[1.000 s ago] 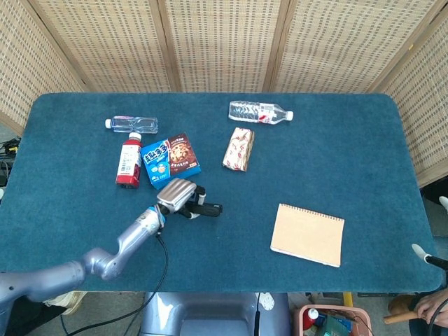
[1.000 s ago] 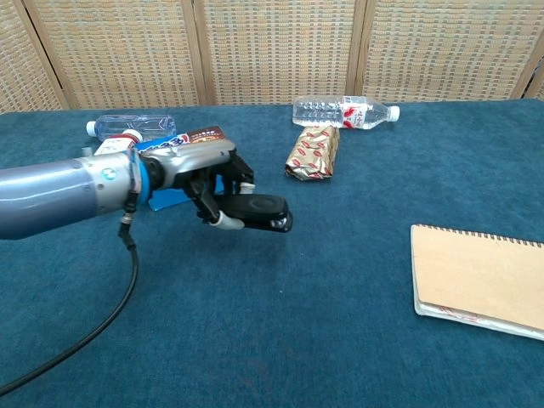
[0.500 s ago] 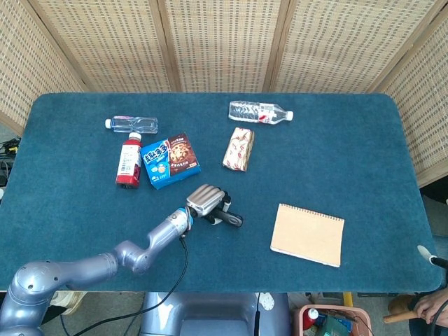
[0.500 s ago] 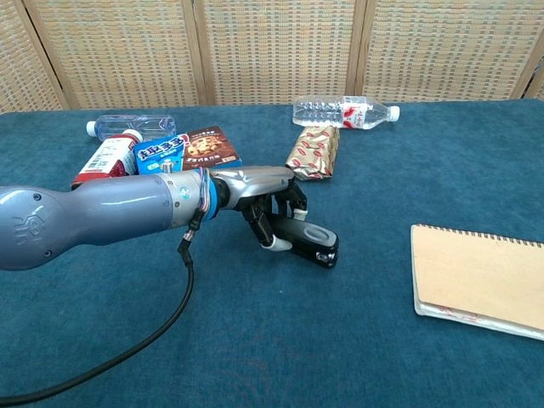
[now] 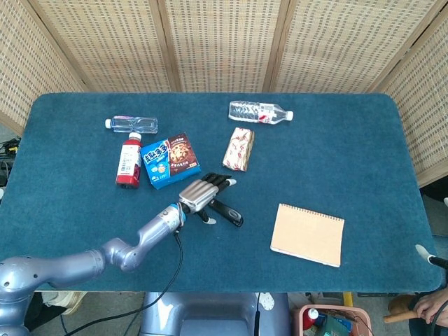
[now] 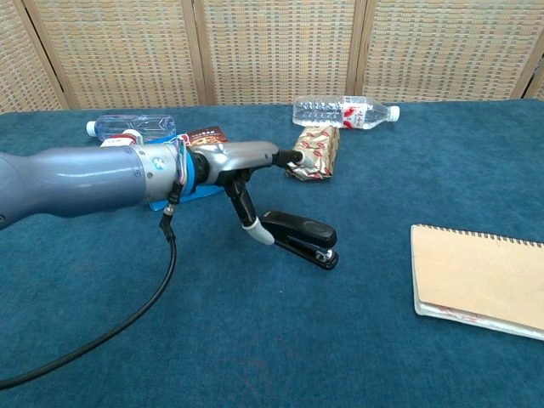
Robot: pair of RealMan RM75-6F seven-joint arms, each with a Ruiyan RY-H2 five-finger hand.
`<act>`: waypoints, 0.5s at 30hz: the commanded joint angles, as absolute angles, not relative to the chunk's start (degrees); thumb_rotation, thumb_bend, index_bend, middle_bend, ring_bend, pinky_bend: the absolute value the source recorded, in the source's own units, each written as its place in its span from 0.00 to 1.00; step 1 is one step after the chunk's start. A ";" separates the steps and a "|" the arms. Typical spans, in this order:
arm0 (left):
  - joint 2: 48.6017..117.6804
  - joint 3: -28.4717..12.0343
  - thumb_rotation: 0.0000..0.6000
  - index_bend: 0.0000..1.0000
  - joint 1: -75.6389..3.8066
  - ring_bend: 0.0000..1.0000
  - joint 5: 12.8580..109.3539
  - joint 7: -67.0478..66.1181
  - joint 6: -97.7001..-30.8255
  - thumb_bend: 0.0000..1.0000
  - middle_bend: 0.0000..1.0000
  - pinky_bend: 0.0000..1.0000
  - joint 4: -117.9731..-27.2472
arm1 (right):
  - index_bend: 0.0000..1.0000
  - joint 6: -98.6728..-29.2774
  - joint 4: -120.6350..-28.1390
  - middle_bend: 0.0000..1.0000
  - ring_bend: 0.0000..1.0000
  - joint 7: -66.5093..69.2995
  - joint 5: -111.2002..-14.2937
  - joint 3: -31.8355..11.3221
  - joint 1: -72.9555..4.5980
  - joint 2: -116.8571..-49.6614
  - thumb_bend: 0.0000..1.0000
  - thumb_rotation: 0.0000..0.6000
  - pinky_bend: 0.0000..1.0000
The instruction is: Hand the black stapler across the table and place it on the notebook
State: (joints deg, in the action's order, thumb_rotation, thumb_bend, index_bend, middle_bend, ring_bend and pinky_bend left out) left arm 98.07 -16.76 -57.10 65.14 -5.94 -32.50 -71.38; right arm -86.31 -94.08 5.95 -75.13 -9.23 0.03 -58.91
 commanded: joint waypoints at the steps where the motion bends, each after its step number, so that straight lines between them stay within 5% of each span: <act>1: 92.55 -17.86 1.00 0.00 -54.83 0.00 67.27 -3.19 -35.78 0.01 0.00 0.00 -76.90 | 0.00 -86.37 -94.22 0.00 0.00 5.79 -75.26 -9.19 0.03 -58.90 0.06 1.00 0.00; 9: 79.22 -17.98 1.00 0.00 -47.78 0.00 72.17 -0.45 -45.10 0.00 0.00 0.00 -85.18 | 0.00 -86.15 -94.92 0.00 0.00 4.38 -76.14 -8.68 -0.22 -59.15 0.06 1.00 0.00; 15: 70.02 -15.99 1.00 0.00 -36.96 0.00 69.88 -3.48 -58.28 0.00 0.00 0.00 -90.47 | 0.00 -82.99 -95.38 0.00 0.00 1.46 -77.80 -8.13 -2.63 -59.22 0.06 1.00 0.00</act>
